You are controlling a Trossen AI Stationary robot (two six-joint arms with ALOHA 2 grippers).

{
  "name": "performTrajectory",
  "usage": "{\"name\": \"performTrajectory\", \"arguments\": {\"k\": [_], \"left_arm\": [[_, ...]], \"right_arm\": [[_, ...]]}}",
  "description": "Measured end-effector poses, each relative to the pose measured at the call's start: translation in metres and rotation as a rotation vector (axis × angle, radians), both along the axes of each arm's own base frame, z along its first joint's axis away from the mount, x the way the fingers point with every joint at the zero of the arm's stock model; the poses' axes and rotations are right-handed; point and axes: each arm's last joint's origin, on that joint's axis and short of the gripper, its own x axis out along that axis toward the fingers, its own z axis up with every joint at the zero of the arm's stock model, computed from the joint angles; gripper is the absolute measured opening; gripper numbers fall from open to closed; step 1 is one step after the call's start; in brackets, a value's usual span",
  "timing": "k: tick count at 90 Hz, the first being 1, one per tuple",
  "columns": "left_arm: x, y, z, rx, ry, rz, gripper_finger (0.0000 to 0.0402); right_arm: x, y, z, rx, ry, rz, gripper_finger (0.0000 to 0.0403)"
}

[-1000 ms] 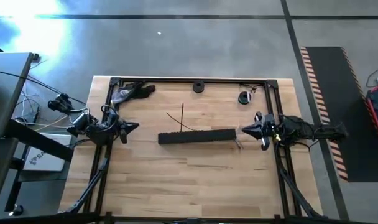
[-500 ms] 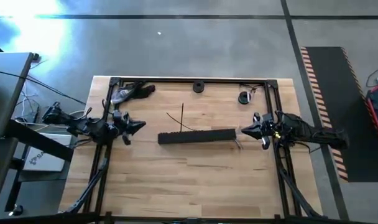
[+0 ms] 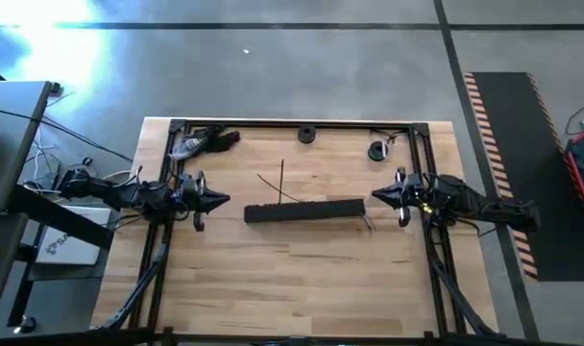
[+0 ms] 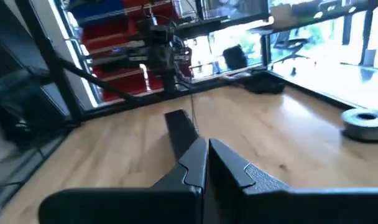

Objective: Ziptie cables
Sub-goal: Return to Home Position

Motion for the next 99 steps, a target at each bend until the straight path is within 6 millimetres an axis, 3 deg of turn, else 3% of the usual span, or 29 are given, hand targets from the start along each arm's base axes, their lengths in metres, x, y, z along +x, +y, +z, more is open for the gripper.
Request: {"name": "performTrajectory", "arguments": {"k": [13, 43, 99], "left_arm": [[0.0012, -0.0003, -0.0018, -0.024, 0.016, 0.003, 0.0], [0.0011, -0.0003, -0.0017, -0.025, 0.015, 0.003, 0.0], [0.0011, -0.0003, -0.0017, -0.026, 0.014, 0.003, 0.0]], "right_arm": [[0.0, -0.0004, -0.0001, -0.047, 0.007, -0.013, 0.0], [0.0, -0.0004, -0.0001, 0.062, -0.005, -0.019, 0.0], [0.0, -0.0004, -0.0001, 0.065, -0.006, -0.019, 0.0]]}}
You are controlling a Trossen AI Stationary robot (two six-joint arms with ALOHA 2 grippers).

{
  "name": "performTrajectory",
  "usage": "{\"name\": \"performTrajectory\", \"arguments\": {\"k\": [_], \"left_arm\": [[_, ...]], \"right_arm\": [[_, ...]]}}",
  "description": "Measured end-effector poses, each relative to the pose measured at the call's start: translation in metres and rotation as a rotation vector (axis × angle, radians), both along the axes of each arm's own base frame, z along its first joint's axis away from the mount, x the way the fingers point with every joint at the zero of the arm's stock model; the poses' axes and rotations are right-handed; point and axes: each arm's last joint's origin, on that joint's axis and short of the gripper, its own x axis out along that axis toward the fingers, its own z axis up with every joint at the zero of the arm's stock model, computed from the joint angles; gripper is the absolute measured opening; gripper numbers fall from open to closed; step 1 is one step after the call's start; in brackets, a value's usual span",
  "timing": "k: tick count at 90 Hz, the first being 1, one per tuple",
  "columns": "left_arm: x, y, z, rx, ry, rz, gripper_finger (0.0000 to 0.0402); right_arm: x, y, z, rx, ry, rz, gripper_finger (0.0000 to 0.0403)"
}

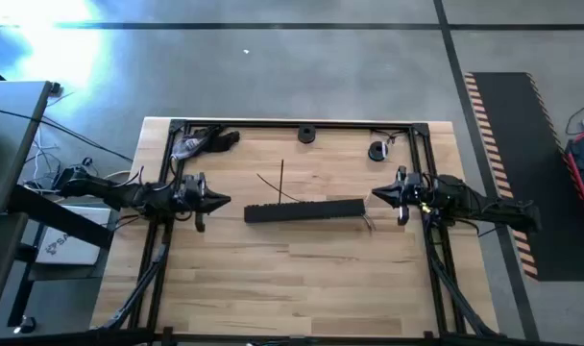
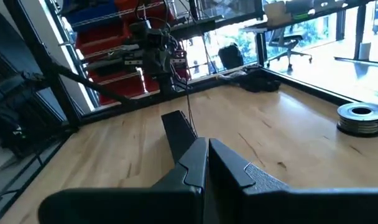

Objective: Ziptie cables
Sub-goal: Return to Home Position

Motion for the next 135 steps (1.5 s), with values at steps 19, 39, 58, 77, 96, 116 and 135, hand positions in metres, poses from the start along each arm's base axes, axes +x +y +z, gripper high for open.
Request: {"name": "performTrajectory", "arguments": {"k": [19, 39, 58, 77, 96, 116, 135], "left_arm": [[0.0, 0.0, 0.0, 0.0, 0.0, 0.0, 0.0], [0.0, 0.0, 0.0, 0.0, 0.0, 0.0, 0.0], [0.0, 0.0, 0.0, 0.0, 0.0, 0.0, 0.0], [0.0, 0.0, 0.0, 0.0, 0.0, 0.0, 0.0], [-0.001, 0.002, 0.001, -0.005, -0.017, 0.003, 0.0], [-0.007, 0.011, 0.01, -0.023, -0.123, 0.082, 0.0], [-0.01, 0.012, 0.016, -0.033, -0.187, 0.095, 0.0]], "right_arm": [[0.0, 0.0, 0.0, 0.0, 0.0, 0.0, 0.0], [0.0, 0.0, 0.0, 0.0, 0.0, 0.0, 0.0], [0.0, 0.0, 0.0, 0.0, 0.0, 0.0, 0.0], [0.0, 0.0, 0.0, 0.0, 0.0, 0.001, 0.0], [0.0, 0.0, 0.0, 0.0, 0.0, 0.0, 0.0], [0.0, 0.0, 0.0, 0.0, 0.001, 0.0, 0.0], [0.0, 0.0, 0.0, 0.0, 0.001, 0.0, 0.0]]}}
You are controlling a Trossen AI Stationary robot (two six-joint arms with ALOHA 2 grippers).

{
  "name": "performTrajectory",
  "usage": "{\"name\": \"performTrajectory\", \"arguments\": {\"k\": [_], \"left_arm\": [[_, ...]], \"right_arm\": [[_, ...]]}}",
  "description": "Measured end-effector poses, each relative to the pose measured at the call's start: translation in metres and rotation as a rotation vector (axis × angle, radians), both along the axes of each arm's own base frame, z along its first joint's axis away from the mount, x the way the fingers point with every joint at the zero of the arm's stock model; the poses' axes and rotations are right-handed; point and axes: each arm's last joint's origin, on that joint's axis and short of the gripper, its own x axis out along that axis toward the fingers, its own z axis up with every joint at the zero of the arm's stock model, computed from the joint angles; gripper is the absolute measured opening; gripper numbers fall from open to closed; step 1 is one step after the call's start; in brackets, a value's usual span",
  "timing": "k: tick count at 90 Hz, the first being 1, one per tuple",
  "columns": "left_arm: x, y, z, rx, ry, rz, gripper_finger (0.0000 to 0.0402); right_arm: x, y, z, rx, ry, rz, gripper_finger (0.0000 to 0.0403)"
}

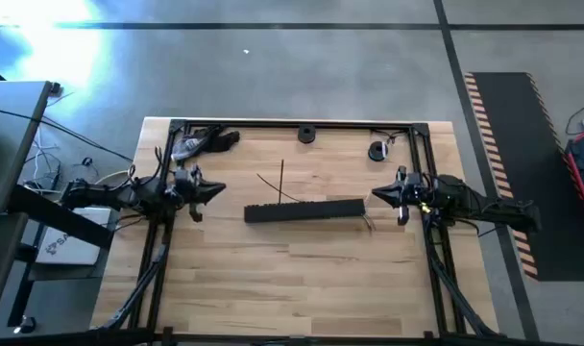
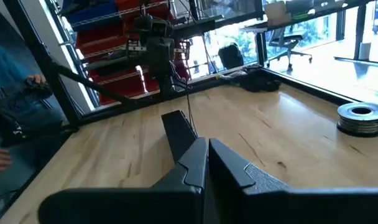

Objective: Ziptie cables
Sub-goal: Return to Home Position

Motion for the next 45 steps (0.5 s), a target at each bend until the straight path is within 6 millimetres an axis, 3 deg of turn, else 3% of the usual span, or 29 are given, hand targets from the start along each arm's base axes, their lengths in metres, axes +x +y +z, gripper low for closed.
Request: {"name": "performTrajectory", "arguments": {"k": [45], "left_arm": [[0.0004, 0.0001, -0.0015, 0.002, 0.016, 0.003, 0.0]], "right_arm": [[0.0, 0.0, -0.0001, 0.0, 0.001, 0.0, 0.0]]}}
